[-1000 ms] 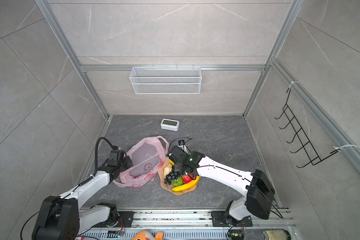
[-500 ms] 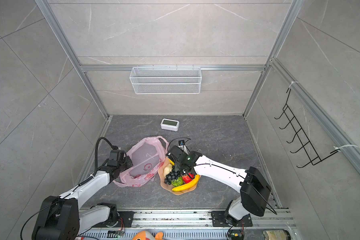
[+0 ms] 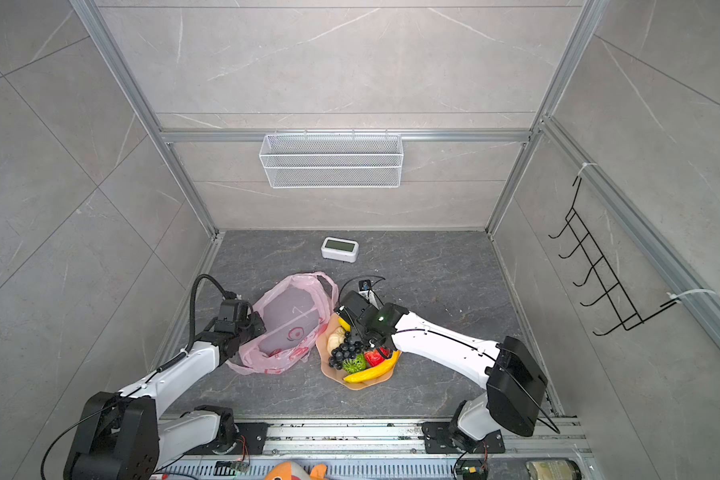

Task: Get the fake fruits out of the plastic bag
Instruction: 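Lower the grapes into the bowl and open the right gripper, then drag the empty pink bag away with the left gripper while the right withdraws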

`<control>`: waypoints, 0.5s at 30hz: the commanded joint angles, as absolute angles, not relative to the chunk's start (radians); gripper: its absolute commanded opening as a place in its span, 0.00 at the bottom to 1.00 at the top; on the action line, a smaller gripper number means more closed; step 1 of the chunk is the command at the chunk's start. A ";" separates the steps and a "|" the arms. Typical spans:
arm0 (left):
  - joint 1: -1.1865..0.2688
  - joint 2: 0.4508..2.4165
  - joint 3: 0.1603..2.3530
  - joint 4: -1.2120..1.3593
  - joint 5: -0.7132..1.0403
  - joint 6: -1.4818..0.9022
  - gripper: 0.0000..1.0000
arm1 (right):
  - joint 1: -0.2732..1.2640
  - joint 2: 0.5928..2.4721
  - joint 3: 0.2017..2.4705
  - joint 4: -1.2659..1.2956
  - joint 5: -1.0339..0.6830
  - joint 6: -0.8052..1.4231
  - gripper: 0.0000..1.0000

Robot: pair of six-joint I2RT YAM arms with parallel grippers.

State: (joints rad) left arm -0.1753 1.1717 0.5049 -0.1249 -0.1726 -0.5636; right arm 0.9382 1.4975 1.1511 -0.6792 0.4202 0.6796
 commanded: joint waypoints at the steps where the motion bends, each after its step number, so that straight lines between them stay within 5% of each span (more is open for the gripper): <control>1: -0.178 1.183 0.538 -0.093 -0.162 -0.540 0.00 | 0.936 1.460 1.175 -0.723 0.452 0.669 0.55; 7: -0.178 1.217 0.646 -0.175 -0.133 -0.541 0.00 | 0.936 1.357 1.198 -0.769 0.525 0.653 0.65; 15: -0.190 1.342 0.927 -0.205 -0.020 -0.627 0.00 | 0.934 1.168 1.112 -0.718 0.646 0.634 0.68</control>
State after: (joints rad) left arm -0.1795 1.3052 0.8295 -0.1986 -0.0738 -0.5858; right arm 0.9363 1.2087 1.1526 -0.7231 0.5739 0.6510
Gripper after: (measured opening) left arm 0.048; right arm 0.675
